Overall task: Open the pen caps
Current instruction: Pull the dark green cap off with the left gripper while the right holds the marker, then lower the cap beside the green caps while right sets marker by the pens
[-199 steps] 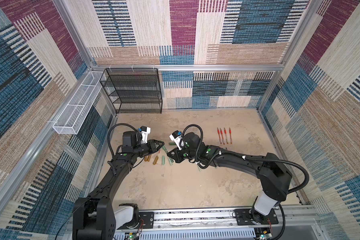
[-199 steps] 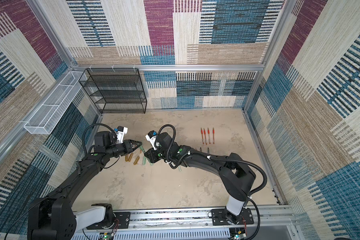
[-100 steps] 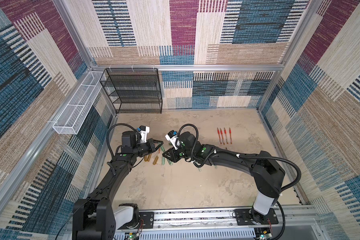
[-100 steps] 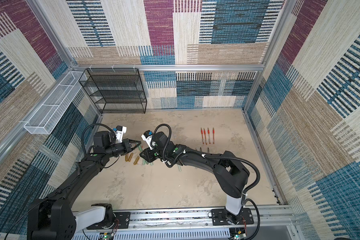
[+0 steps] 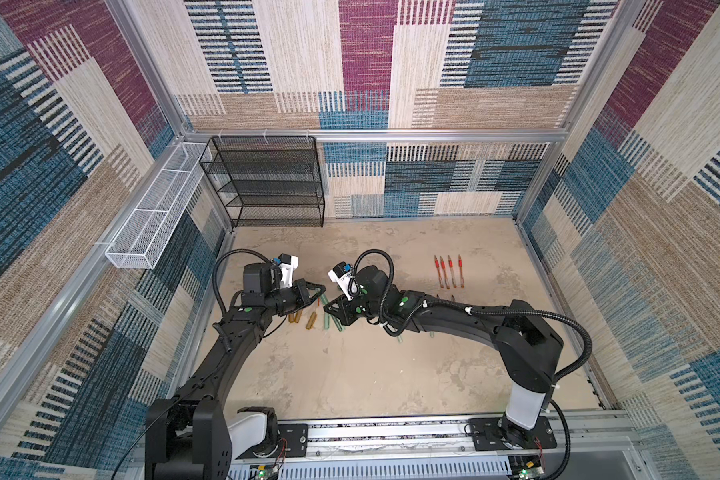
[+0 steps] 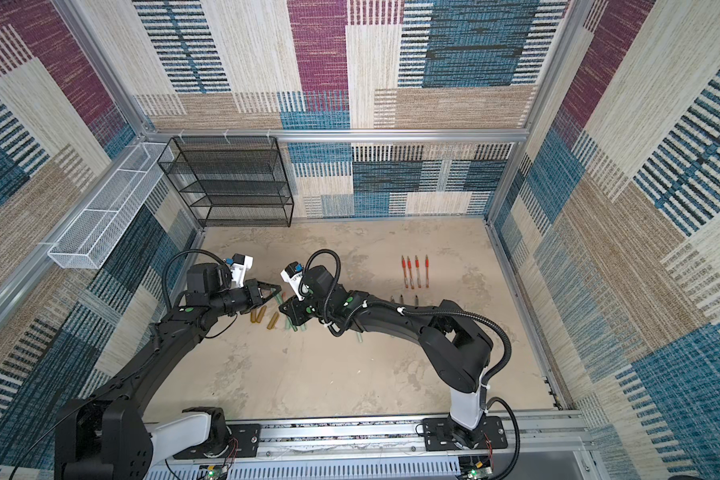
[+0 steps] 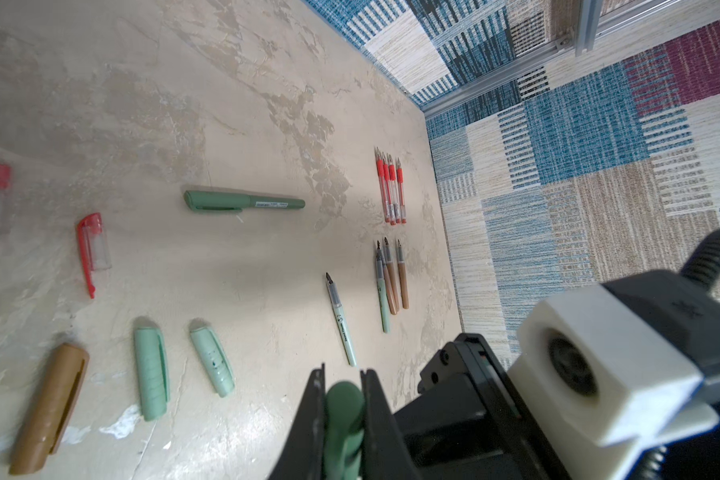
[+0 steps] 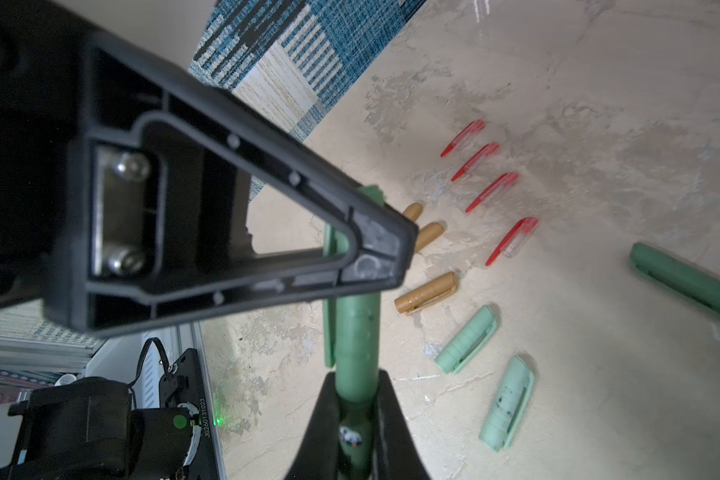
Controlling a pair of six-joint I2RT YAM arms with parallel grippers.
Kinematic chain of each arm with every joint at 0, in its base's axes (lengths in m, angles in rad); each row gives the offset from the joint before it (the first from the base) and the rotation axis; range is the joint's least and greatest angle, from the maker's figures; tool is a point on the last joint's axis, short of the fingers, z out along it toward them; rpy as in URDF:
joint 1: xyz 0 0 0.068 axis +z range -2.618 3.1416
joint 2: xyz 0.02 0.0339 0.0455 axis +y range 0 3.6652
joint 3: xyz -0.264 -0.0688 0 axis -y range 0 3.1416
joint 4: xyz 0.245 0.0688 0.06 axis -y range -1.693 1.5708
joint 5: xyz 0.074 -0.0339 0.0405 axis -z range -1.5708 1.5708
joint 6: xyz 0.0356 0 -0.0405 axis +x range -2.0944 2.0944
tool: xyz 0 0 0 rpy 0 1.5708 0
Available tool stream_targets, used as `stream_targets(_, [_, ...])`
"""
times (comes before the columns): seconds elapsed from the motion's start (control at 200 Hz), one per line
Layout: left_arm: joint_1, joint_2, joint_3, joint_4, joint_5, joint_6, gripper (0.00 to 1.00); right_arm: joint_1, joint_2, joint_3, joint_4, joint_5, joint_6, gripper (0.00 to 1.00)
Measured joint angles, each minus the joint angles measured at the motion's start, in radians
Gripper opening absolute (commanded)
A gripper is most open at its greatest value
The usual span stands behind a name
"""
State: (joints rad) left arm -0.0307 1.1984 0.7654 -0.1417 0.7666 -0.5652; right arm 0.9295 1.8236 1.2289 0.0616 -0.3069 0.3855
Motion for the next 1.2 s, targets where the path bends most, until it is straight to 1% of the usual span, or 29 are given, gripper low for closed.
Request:
stream_targets(0.06, [0.004,0.003,0.005,-0.025,0.025,-0.001,0.0,0.001,-0.025,-0.053,0.052,-0.002,0.013,0.0])
stream_targets(0.165, [0.005,0.008,0.006,-0.045,0.075,-0.007,0.0,0.002,-0.071,-0.133,0.119,-0.002,0.031,0.0])
stream_targets(0.321, [0.008,0.019,0.024,-0.08,0.117,-0.011,0.0,0.003,-0.117,-0.207,0.173,0.014,0.037,0.0])
stream_targets(0.381, [0.025,0.019,0.038,-0.037,0.053,-0.01,0.0,0.003,-0.153,-0.258,0.116,0.005,0.043,0.0])
stream_targets(0.446, [0.042,0.021,0.043,0.011,-0.002,-0.008,0.0,0.0,-0.161,-0.302,0.03,0.031,0.055,0.0])
stream_targets(0.526, [0.038,0.032,0.046,0.017,-0.009,-0.008,0.0,-0.002,-0.177,-0.325,-0.039,0.054,0.058,0.0])
stream_targets(0.571, [0.041,0.037,0.051,0.015,-0.034,-0.008,0.0,-0.001,-0.195,-0.334,-0.046,0.056,0.058,0.0])
stream_targets(0.701, [0.037,0.055,0.055,0.037,-0.05,-0.007,0.0,-0.009,-0.254,-0.364,-0.066,0.08,0.058,0.0])
stream_targets(0.801, [0.002,0.09,0.065,0.022,-0.065,0.011,0.0,-0.056,-0.298,-0.383,-0.101,0.129,0.066,0.0])
stream_targets(0.872, [-0.051,0.121,0.084,-0.002,-0.089,0.053,0.0,-0.099,-0.344,-0.411,-0.115,0.136,0.081,0.0])
stream_targets(0.957, [-0.117,0.159,0.092,-0.025,-0.122,0.105,0.0,-0.155,-0.391,-0.443,-0.137,0.172,0.099,0.0])
stream_targets(1.002, [-0.15,0.187,0.097,-0.048,-0.159,0.128,0.0,-0.183,-0.4,-0.45,-0.151,0.185,0.107,0.0])
stream_targets(1.202, [-0.235,0.314,0.139,-0.111,-0.237,0.171,0.0,-0.294,-0.404,-0.469,-0.216,0.247,0.122,0.01])
